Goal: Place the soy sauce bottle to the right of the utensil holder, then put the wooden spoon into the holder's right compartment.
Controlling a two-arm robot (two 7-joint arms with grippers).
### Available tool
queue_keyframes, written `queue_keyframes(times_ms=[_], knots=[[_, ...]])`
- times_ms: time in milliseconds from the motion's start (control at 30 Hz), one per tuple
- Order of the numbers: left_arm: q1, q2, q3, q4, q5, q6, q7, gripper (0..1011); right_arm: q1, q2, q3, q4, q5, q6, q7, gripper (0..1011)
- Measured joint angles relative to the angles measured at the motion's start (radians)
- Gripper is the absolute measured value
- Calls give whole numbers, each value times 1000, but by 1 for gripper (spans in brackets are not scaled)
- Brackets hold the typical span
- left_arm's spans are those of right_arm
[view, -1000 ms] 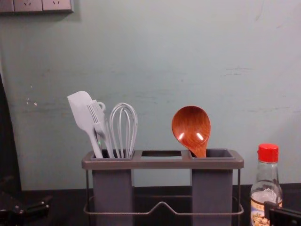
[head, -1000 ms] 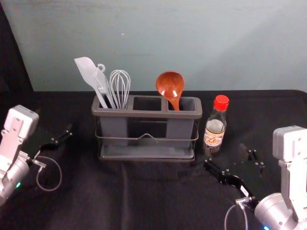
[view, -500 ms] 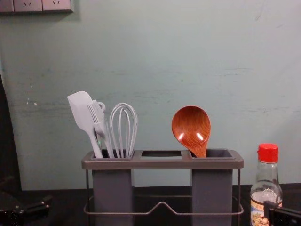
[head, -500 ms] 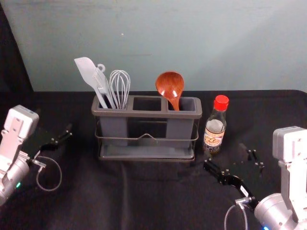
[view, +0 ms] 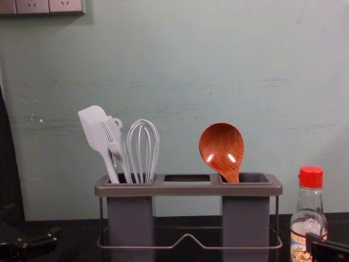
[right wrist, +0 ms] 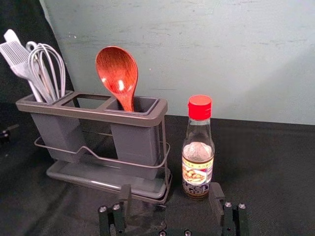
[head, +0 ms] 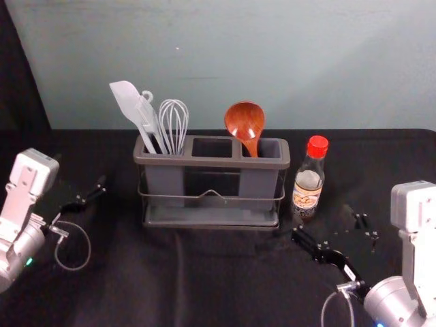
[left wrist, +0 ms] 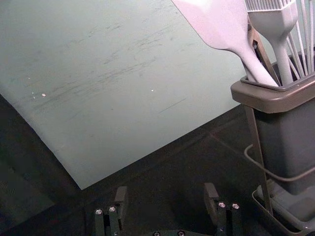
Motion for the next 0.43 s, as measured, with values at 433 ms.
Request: queue_keyframes(times_ms=[433], knots=[[0, 0, 0, 0, 0, 0, 0, 1012, 0, 0, 0, 0, 0, -1, -1, 1004]])
